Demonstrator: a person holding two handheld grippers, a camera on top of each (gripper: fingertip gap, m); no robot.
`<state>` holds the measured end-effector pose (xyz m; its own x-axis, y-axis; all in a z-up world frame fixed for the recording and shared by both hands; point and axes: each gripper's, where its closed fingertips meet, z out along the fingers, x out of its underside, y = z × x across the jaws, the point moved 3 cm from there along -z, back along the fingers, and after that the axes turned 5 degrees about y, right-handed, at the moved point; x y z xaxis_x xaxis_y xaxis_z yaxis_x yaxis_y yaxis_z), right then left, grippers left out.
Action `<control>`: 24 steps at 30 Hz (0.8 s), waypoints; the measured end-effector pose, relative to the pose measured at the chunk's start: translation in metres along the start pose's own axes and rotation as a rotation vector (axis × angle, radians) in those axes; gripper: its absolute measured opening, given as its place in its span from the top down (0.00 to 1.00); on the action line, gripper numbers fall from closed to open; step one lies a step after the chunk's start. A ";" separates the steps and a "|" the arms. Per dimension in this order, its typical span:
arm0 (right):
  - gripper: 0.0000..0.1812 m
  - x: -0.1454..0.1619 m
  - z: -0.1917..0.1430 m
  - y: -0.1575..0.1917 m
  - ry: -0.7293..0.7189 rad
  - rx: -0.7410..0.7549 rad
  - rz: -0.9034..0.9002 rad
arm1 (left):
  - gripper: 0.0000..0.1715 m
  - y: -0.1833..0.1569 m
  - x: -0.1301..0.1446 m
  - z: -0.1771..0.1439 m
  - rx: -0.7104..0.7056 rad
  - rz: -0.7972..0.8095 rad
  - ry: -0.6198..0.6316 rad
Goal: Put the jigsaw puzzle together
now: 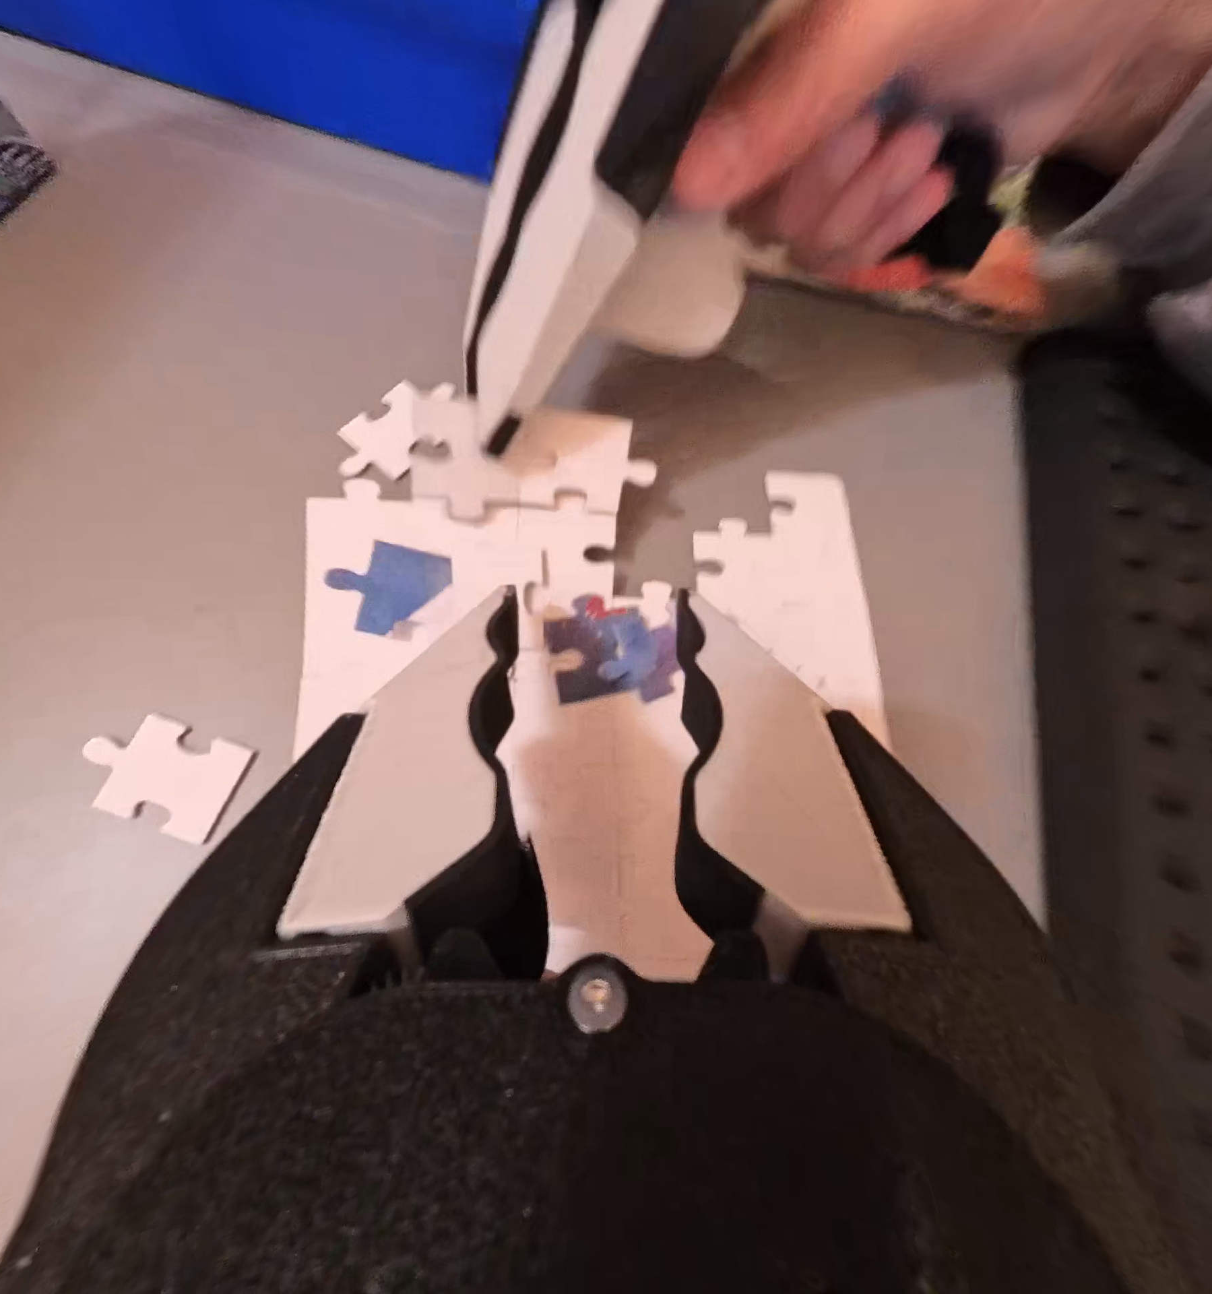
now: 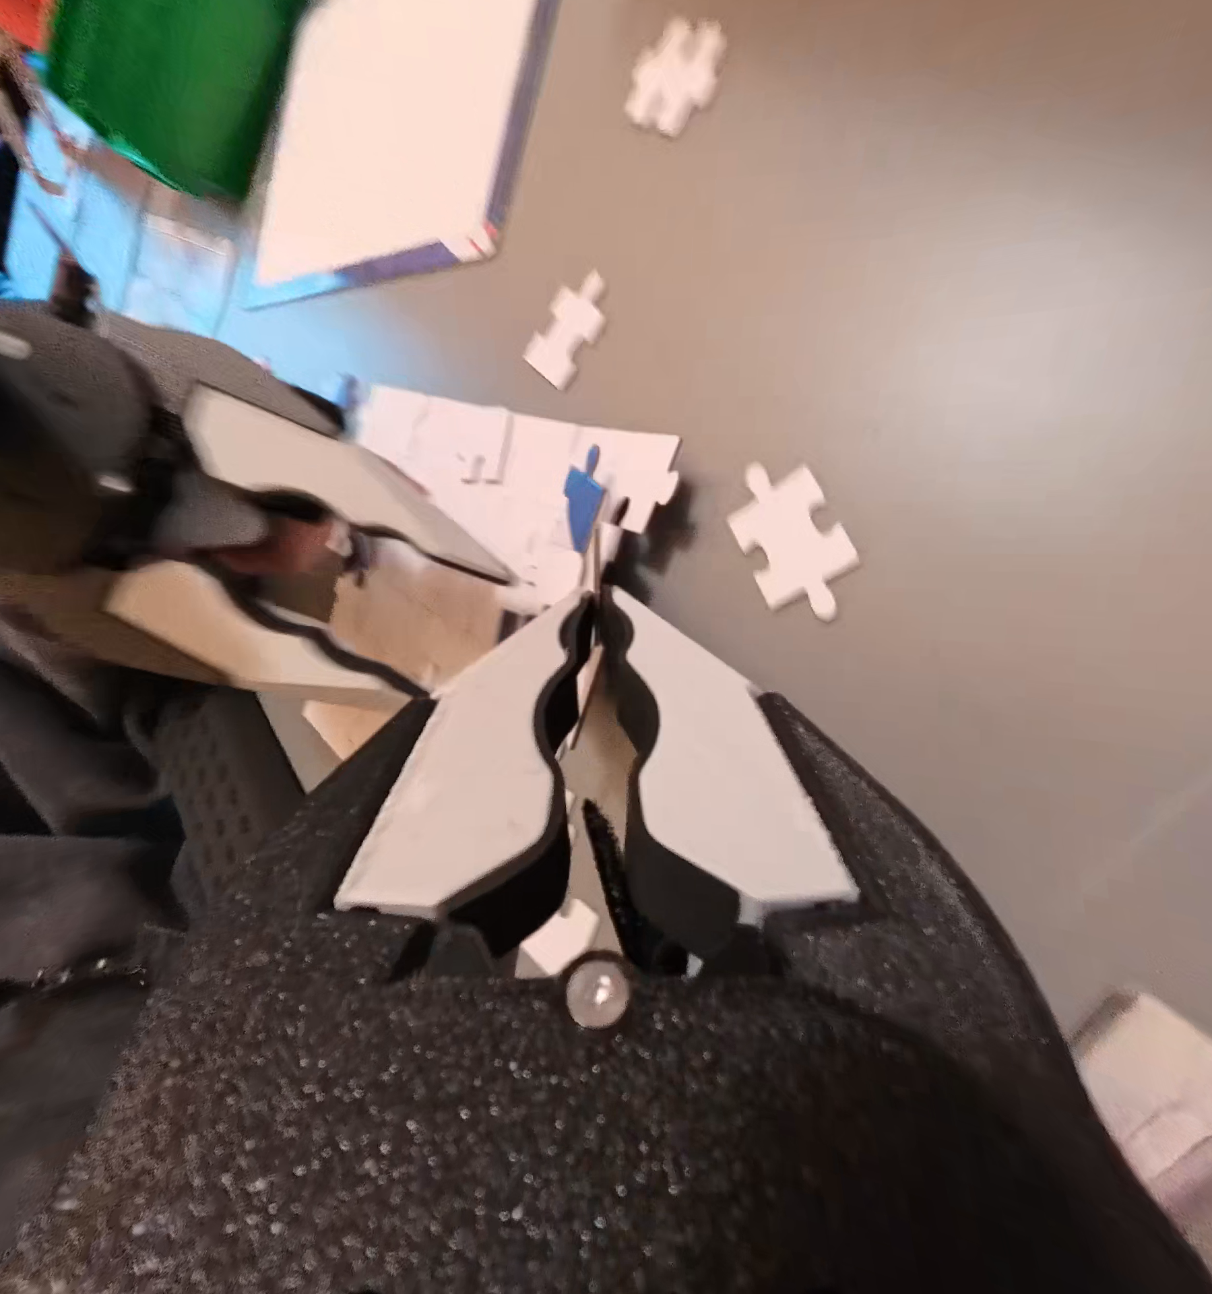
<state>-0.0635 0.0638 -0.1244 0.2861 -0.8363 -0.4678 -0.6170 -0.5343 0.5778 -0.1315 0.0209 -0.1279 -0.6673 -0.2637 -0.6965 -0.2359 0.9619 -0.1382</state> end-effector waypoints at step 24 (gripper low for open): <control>0.96 -0.045 -0.029 0.039 -0.587 -0.117 -0.175 | 0.99 0.045 -0.025 -0.063 -0.037 -0.121 -0.464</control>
<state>-0.0790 0.0767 -0.0610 -0.0953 -0.5455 -0.8326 -0.5032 -0.6954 0.5131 -0.1698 0.0658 -0.0724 -0.2502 -0.3052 -0.9188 -0.3230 0.9210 -0.2179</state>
